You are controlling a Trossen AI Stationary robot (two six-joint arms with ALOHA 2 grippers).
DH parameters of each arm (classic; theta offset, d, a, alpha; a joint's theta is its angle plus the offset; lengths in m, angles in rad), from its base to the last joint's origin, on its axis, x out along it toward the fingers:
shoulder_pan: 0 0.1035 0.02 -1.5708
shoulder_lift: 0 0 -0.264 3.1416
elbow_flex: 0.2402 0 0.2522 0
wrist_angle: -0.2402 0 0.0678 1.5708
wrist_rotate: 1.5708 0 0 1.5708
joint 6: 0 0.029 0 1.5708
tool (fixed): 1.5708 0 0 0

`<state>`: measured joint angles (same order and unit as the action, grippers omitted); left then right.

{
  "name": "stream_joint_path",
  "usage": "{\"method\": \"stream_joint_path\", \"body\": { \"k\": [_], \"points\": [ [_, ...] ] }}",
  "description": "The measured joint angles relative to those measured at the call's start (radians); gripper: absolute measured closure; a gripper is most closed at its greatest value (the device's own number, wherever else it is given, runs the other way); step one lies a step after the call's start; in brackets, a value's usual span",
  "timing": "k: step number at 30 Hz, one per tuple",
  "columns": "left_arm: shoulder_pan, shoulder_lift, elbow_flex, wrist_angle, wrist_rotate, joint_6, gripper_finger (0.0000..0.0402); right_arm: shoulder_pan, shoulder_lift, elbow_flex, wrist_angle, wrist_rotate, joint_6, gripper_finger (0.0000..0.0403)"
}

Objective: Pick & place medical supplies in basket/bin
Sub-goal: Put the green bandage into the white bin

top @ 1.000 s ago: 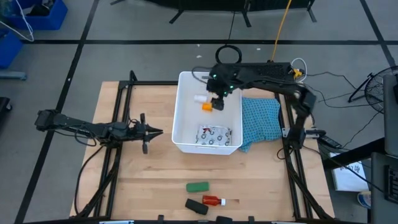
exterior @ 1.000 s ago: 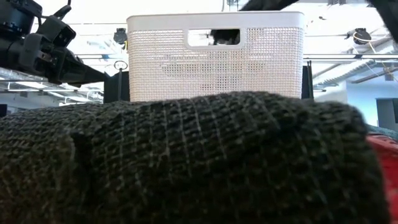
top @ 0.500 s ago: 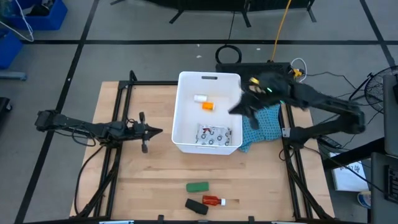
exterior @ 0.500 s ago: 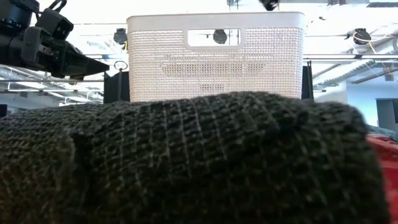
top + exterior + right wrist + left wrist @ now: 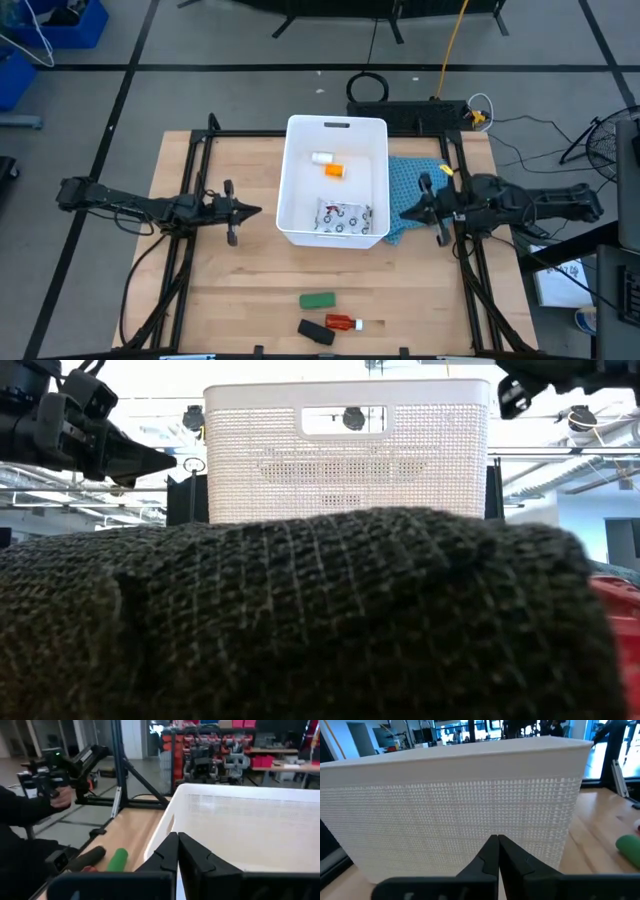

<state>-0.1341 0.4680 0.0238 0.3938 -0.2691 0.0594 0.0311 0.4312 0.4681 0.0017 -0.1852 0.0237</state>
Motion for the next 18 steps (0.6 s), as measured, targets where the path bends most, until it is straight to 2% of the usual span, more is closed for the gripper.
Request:
{"method": "stream_joint_path", "body": {
  "k": [10,18],
  "points": [
    [0.0,0.003,0.0,0.001,-0.001,-0.065,0.0399,-0.025,-0.174,-0.134,0.028,0.0,-0.072,0.0402],
    [0.0,0.003,0.0,0.0,0.0,-0.059,0.0366,-0.026,-0.251,-0.205,0.041,0.002,-0.094,0.0403]
  ]
}}
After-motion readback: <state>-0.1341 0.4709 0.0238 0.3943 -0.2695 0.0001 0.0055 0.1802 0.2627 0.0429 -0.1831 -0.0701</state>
